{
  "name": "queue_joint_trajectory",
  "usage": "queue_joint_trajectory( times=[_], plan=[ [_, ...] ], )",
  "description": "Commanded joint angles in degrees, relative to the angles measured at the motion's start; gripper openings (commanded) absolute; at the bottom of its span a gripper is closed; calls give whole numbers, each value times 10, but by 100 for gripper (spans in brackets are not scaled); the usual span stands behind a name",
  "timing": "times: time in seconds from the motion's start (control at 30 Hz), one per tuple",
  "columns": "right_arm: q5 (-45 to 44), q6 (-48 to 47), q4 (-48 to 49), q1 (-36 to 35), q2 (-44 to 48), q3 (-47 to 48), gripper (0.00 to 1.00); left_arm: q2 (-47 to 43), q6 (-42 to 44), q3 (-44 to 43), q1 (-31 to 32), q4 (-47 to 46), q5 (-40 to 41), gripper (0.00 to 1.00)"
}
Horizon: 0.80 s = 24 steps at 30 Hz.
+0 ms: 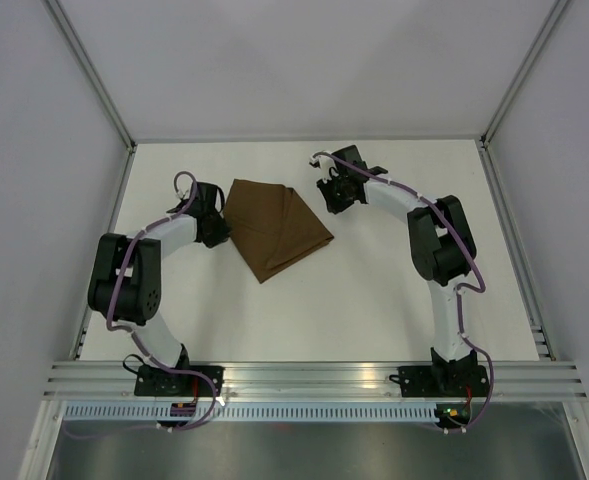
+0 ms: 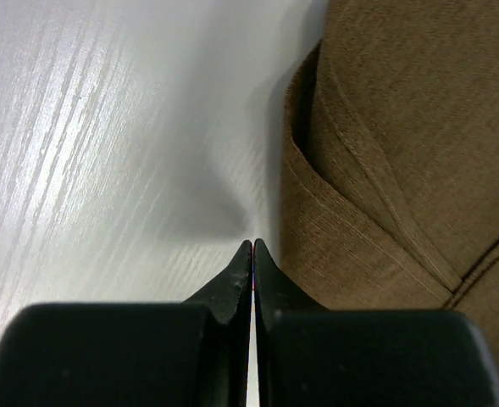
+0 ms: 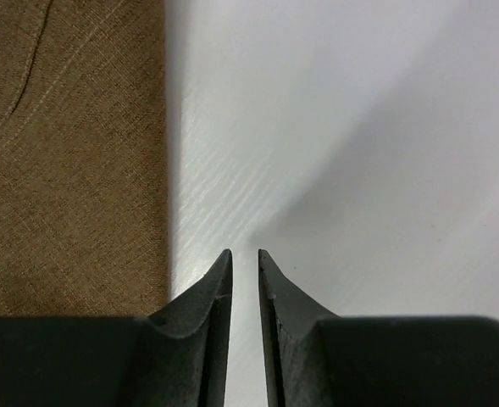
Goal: Fold the napkin, place the utensils inside, and roll it up
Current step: Adjust the napkin at the center of the board.
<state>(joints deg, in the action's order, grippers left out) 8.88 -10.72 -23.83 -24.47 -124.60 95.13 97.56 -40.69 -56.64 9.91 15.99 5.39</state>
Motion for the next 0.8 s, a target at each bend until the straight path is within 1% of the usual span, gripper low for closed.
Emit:
queue_joint_trajectory(
  times=[0.0, 0.1, 0.43, 0.57, 0.77],
  plan=[
    [-26, 7, 0, 1, 2, 11, 24, 25, -19, -32, -4, -21, 23, 2],
    [-19, 4, 5, 0, 13, -24, 22, 51, -12, -46, -5, -19, 27, 2],
    [-6, -15, 7, -11, 42, -97, 19, 123, 12, -103, -4, -7, 5, 2],
    [6, -17, 4, -19, 73, -122, 18, 155, 27, -144, -2, 8, -11, 2],
    [17, -20, -9, -36, 117, -159, 18, 188, 57, -199, 10, 36, -12, 2]
  ],
)
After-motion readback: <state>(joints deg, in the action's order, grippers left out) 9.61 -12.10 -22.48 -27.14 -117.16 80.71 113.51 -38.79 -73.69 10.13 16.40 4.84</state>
